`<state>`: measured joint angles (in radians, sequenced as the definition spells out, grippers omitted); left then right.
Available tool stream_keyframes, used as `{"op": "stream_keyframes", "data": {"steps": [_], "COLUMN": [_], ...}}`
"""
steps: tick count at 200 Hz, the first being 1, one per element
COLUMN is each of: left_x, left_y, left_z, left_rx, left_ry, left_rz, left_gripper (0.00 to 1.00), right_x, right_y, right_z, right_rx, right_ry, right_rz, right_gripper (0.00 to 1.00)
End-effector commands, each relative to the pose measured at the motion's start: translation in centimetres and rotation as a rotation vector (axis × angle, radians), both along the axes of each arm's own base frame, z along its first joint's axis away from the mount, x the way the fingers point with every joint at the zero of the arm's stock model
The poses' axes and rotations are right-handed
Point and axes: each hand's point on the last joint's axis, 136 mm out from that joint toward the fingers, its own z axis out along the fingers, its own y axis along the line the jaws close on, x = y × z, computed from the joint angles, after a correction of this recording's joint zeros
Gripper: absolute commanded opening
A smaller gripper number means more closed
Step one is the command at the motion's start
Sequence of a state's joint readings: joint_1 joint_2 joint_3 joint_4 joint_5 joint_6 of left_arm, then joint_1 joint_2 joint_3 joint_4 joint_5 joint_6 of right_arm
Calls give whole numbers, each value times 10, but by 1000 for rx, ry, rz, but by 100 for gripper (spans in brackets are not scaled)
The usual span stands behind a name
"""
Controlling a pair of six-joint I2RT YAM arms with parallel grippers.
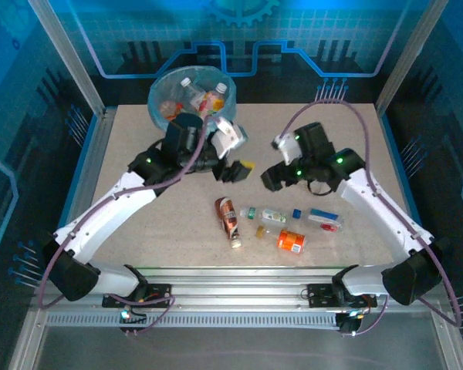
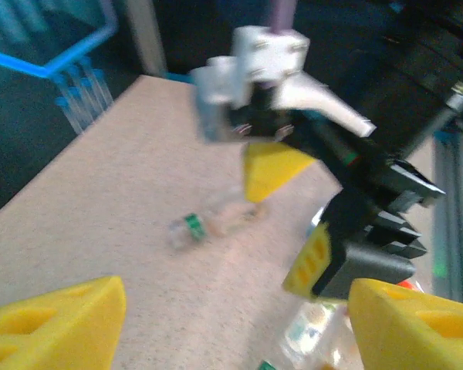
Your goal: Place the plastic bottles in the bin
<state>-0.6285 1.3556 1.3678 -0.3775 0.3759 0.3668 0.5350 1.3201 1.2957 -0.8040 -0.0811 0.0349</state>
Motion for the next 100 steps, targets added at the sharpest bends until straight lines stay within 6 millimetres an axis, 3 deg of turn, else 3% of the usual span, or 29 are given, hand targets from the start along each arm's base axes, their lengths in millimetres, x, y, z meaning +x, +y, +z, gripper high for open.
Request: {"op": "stream_keyframes", "data": {"steps": [1,22,52,74,100], "left_x": [-48,-63,-69,-65,-54], "left_y": [-1,15,49,81,122], "left_z": [23,18,2,-7,1], "left_rx": [-34,-36,-41,-23,-48], "left_ry": [-112,-120,-108,-118,-171], "left_rz": [-191,-166,8,189,420], "left_gripper": [81,85,89,89,90], "right_x": [-32,-46,-53,-51,-52], "right_y": [36,64,92,103,116], "right_z": [-10,-33,-65,-87,-115], "right_rx": [-55,-17,-53,-95,-153], "right_ry": [-60,1,49,131,230], "right_rz": [158,180,168,90,38], "right_gripper": [88,89,90,87,81]}}
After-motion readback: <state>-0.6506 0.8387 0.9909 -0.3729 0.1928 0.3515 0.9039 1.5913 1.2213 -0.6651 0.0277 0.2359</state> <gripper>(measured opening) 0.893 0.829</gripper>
